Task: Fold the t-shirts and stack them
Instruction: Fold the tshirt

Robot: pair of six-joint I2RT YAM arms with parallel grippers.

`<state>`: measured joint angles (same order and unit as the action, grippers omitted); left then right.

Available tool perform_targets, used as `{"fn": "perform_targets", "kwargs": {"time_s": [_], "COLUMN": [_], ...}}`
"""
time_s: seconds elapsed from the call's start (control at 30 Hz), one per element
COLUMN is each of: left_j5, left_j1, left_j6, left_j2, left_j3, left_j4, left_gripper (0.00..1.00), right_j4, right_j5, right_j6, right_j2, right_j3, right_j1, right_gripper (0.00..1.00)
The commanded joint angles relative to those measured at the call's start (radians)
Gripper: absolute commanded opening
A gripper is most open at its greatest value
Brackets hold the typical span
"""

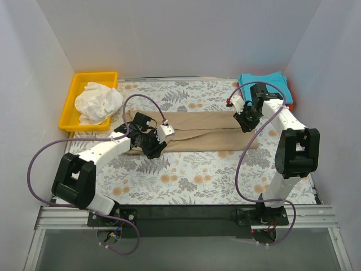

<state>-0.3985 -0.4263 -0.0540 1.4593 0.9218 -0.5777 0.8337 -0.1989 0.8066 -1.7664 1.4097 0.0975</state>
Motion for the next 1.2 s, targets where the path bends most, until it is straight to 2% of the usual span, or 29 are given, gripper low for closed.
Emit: {"fn": "perform_targets", "kwargs": {"time_s": [0.0,0.17,0.37,0.47,0.6,0.63,0.93,1.07,1.1,1.17], "left_j5": [0.058,0.066,0.125,0.136,0.170,0.177,0.159,0.135,0.127,0.116], "left_j1": [-0.038,-0.061,-0.065,-0.065,-0.065,-0.065,-0.062,-0.062,-0.062,-0.074], "left_j6": [-0.047,-0.090,-0.112,-0.122,-0.141,-0.151,-0.153,-0.133,-0.133,-0.142], "left_j2": [0.022,0.088,0.137,0.162,0.171,0.168,0.082,0.090,0.092,0.082], "left_j3": [0.011,0.006,0.008,0.015,0.032,0.037,0.141,0.157,0.154,0.118], "left_j4": [0.073,0.081,0.141,0.154,0.156,0.153,0.046,0.003,-0.008,-0.002], "left_gripper": [0.40,0.36,0.34,0.30,0.10,0.00,0.00,0.00,0.16,0.24], "right_j4": [0.025,0.025,0.025,0.025,0.025,0.024,0.024,0.022,0.022,0.021], "right_j5": [-0.016,-0.002,-0.010,-0.010,-0.008,-0.007,-0.011,-0.013,-0.013,-0.013], "right_j6": [-0.026,-0.012,-0.012,-0.012,-0.009,-0.007,0.006,0.008,0.008,0.006], "right_j2": [0.021,0.027,0.021,0.018,0.021,0.021,0.025,0.019,0.018,0.018], "right_j3": [-0.015,-0.034,-0.034,-0.032,-0.034,-0.035,-0.048,-0.045,-0.043,-0.041], "right_j1": [-0.004,-0.005,-0.008,-0.008,-0.010,-0.009,-0.021,-0.021,-0.021,-0.021], "right_gripper": [0.26,0.25,0.25,0.25,0.25,0.25,0.24,0.24,0.24,0.24]}}
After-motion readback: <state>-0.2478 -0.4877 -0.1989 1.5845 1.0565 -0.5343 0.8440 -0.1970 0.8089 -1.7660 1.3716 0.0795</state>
